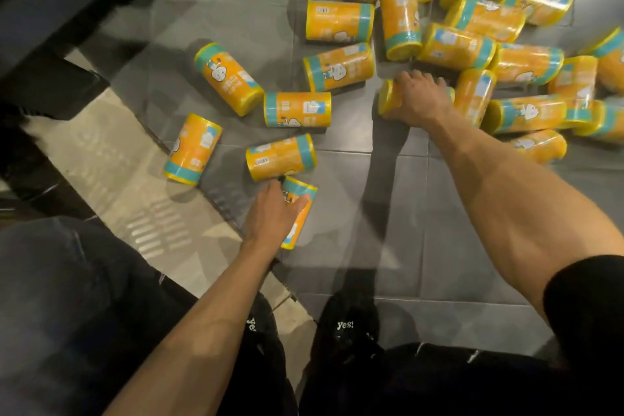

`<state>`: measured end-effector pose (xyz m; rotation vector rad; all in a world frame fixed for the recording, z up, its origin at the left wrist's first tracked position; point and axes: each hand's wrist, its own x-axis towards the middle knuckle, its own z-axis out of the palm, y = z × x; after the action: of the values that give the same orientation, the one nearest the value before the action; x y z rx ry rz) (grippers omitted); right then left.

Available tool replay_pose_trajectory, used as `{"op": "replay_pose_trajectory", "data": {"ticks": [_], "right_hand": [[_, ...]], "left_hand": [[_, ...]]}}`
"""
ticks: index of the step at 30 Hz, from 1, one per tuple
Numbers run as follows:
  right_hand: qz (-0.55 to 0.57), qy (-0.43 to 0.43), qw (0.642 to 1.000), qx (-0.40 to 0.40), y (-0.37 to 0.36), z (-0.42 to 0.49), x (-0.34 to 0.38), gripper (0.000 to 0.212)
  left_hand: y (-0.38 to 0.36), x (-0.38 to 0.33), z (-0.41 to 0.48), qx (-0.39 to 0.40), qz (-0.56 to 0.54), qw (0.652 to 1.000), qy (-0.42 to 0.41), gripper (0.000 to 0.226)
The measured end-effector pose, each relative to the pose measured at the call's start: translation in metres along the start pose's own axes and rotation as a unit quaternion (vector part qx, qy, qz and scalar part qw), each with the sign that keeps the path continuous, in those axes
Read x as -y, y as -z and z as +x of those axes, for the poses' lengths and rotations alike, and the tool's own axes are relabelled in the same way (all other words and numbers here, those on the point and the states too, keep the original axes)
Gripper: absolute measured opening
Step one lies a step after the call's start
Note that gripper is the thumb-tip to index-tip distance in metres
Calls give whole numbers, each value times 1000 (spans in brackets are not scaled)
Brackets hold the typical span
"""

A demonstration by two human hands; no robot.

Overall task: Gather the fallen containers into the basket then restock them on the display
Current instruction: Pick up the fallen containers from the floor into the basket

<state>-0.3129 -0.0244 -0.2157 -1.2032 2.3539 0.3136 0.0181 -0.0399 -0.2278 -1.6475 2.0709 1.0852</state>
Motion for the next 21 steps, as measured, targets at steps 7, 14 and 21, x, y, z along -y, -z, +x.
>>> {"op": "replay_pose_trajectory", "data": {"ticks": [7,14,21], "right_hand": [[15,-2,1000,-24,-1,-6,9,80],[144,-75,985,-56,38,-22,7,83],[207,5,976,-70,131,-34,56,87]], "left_hand": [[-7,-4,7,6,-106,994,9,61],[7,-5,-4,10,-189,982,9,63],[94,-52,-15,-23,-325,945,-33,62]]}}
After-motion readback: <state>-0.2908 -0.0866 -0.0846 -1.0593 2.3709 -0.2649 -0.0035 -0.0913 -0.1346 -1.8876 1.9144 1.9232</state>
